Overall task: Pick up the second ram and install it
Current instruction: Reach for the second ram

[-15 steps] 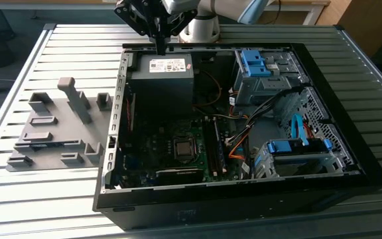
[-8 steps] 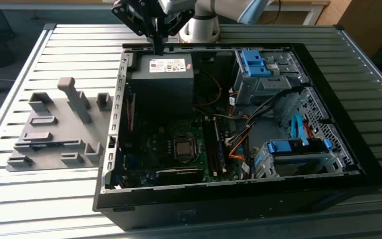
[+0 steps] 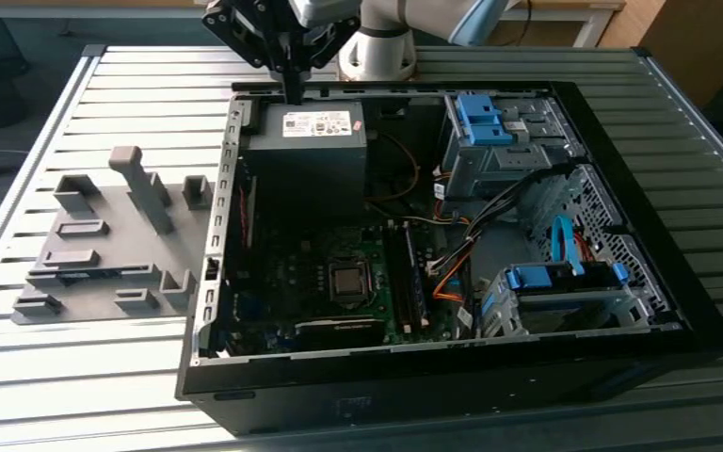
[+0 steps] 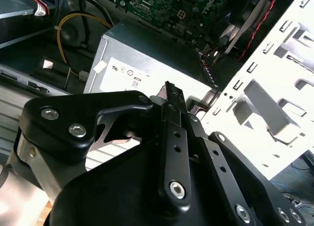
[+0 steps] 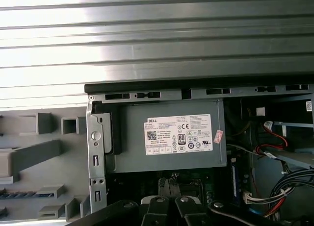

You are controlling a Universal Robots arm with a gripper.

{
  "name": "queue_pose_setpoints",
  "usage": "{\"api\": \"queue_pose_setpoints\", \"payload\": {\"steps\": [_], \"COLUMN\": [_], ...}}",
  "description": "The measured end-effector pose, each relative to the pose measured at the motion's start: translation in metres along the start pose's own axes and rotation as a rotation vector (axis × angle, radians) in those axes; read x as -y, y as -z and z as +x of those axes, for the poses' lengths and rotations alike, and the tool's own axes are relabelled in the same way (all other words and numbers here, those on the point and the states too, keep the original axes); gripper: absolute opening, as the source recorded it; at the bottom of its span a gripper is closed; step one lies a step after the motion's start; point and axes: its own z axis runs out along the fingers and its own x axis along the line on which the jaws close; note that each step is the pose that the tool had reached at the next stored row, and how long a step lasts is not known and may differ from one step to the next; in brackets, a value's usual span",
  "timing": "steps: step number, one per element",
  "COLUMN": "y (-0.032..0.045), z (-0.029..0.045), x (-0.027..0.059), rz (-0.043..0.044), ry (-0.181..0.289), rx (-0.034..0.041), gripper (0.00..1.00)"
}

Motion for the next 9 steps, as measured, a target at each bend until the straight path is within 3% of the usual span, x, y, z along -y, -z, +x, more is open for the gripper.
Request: {"api": "queue_pose_setpoints", "payload": {"steps": [9], "y": [0.0001], "z": [0.0073], "x": [0.0006], "rz": [0.0], "ry": [0.0], "rx": [0.0], "gripper": [0.11]}}
